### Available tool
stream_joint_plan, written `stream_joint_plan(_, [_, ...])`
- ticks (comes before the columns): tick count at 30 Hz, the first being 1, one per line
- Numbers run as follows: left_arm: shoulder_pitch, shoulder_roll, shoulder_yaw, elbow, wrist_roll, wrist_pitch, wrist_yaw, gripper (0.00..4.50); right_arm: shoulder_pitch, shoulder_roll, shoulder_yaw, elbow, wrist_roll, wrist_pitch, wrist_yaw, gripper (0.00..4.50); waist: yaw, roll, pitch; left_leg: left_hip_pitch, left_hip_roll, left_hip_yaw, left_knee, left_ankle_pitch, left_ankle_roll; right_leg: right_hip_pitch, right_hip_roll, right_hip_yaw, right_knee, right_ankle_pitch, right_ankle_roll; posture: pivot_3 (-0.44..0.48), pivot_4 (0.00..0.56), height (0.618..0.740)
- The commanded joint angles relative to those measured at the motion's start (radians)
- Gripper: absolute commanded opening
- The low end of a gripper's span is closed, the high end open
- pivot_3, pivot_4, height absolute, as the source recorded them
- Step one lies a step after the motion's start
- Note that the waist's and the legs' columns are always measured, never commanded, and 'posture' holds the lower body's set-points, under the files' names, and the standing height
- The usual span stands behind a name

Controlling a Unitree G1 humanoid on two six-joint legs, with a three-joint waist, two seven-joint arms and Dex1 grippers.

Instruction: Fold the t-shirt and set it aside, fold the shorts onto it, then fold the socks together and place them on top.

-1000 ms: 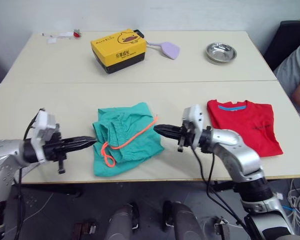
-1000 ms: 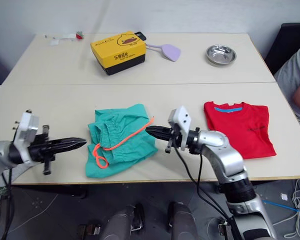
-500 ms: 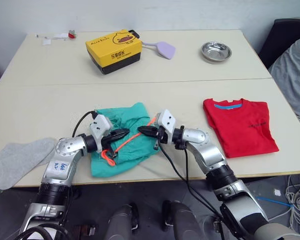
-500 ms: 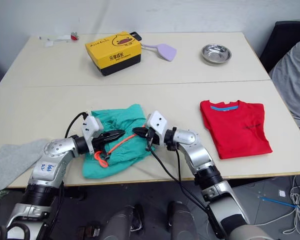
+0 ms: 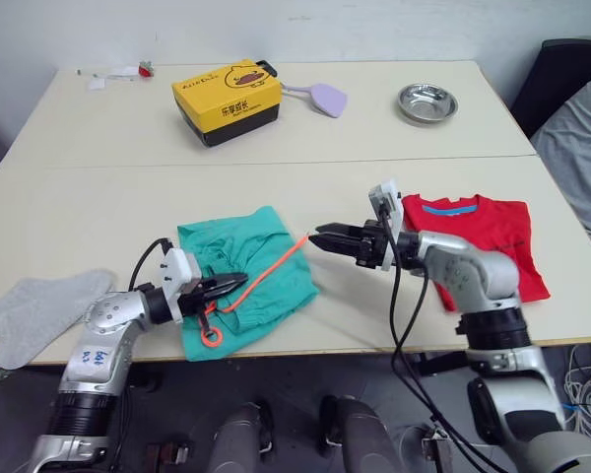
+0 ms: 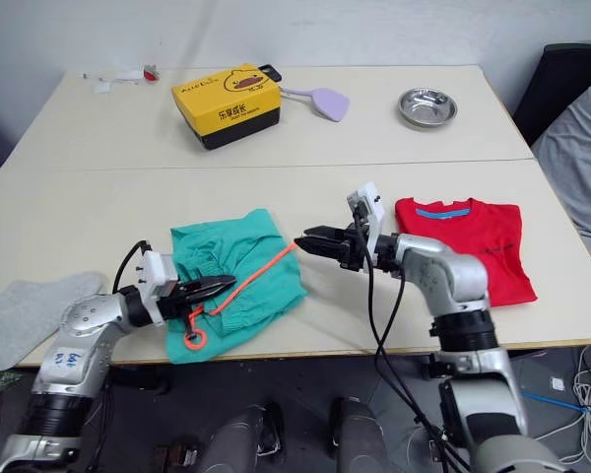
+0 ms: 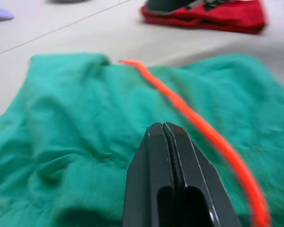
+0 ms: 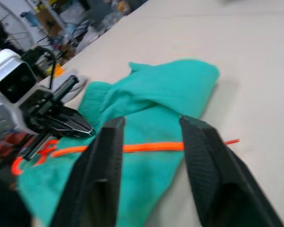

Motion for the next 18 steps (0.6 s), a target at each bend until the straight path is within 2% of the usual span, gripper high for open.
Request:
stream_joint_plan(1, [-0.018, 0.015, 0.031, 0.023, -0.017, -0.043, -0.034, 0.0, -0.071, -0.002, 0.025, 0.088, -0.006, 0.107, -0.018, 3.37, 0.002, 0.0, 0.0, 0.0, 0.0, 0.0, 0.0, -0.002, -0.003, 0.0, 0.0, 0.0, 0.0, 0.0, 0.0, 0.0, 0.15, 0.74])
stream_joint_plan(4, [-0.025, 0.003, 0.037, 0.034, -0.017, -0.059, -0.025, 0.0, -0.137, 0.015, 0.056, 0.206, -0.006, 0.194, 0.009, 4.47, 0.004, 0.0, 0.0, -0.002, 0.0, 0.0, 0.0, -0.002, -0.002, -0.001, 0.0, 0.0, 0.0, 0.0, -0.001, 0.0, 0.15, 0.74])
stream_joint_plan(7, [-0.019, -0.008, 0.041, 0.025, -0.018, -0.067, -0.013, 0.0, -0.165, 0.017, 0.156, 0.271, -0.07, 0.175, 0.059, 4.47, 0.004, 0.0, 0.0, -0.002, -0.001, 0.001, 0.0, 0.001, 0.0, -0.001, 0.0, 0.0, 0.0, 0.0, -0.001, 0.0, 0.15, 0.74])
stream_joint_plan(10, [0.001, -0.012, 0.043, 0.011, -0.023, -0.069, -0.012, 0.0, -0.198, 0.071, 0.193, 0.318, -0.082, 0.178, 0.087, 4.47, -0.002, 0.0, 0.0, -0.002, -0.001, 0.003, 0.0, 0.002, -0.001, -0.001, 0.0, 0.0, 0.0, 0.0, 0.0, 0.0, 0.15, 0.74])
stream_joint_plan(18, [0.01, -0.019, 0.052, 0.029, -0.014, -0.084, -0.008, 0.0, -0.312, 0.252, 0.16, 0.484, -0.09, 0.231, 0.061, 4.47, -0.021, 0.0, 0.0, -0.002, 0.0, 0.002, 0.0, 0.004, -0.003, -0.001, 0.002, 0.0, 0.003, 0.0, 0.0, 0.0, 0.15, 0.74])
